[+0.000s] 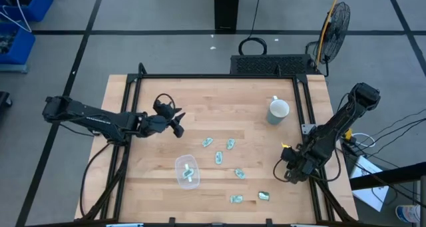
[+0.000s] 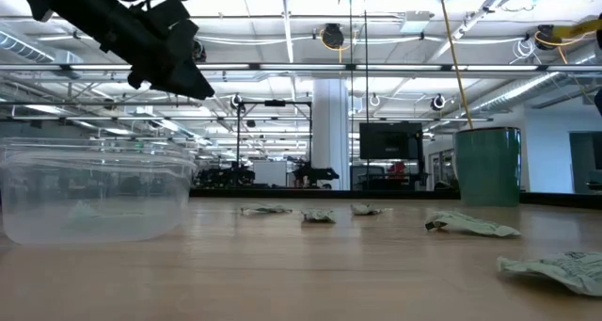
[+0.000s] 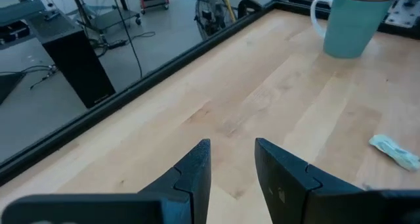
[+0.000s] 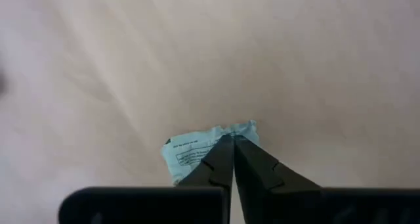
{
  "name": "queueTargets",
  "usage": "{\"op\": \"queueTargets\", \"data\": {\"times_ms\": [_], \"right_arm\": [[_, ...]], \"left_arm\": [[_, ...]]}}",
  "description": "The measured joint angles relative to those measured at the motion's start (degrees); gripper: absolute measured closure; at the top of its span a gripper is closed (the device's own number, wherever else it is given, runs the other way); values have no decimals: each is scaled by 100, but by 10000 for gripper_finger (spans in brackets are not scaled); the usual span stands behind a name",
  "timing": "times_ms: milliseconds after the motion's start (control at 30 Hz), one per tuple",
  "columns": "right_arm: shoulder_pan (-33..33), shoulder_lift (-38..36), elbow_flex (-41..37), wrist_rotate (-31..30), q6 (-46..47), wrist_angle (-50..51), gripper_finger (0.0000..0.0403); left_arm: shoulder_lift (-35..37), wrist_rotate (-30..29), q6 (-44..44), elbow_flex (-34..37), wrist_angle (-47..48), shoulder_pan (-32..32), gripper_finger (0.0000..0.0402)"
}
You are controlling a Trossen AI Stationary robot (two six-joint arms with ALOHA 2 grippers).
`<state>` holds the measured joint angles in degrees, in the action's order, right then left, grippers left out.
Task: Pick and place Stevia / Truvia into bins
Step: Put the stevia packet into the transparent container
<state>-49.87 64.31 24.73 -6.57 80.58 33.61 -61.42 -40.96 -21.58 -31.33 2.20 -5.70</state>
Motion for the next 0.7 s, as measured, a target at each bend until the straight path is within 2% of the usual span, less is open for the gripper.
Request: {"op": "queueTargets", "data": {"times_ms": [267, 400, 567, 633, 700], "right_arm": [[194, 21, -27, -1782, -1703, -2186, 402], [707, 48, -33, -2369, -3303, -3652, 402], [1490, 408, -23, -2150, -6086, -6268, 402], [1776, 705, 4, -1898, -6933, -7240, 403], [2045, 1061, 181, -1569, -7475, -7710, 403]], "left_arm": [[43, -109, 317, 0, -664, 0, 277], [174, -62, 680, 2, -1221, -1, 277], [188, 235, 929, -2, -1668, -1, 277], [170, 350, 920, -2, -1634, -1, 277], [152, 374, 844, -2, -1493, -4, 277]]}}
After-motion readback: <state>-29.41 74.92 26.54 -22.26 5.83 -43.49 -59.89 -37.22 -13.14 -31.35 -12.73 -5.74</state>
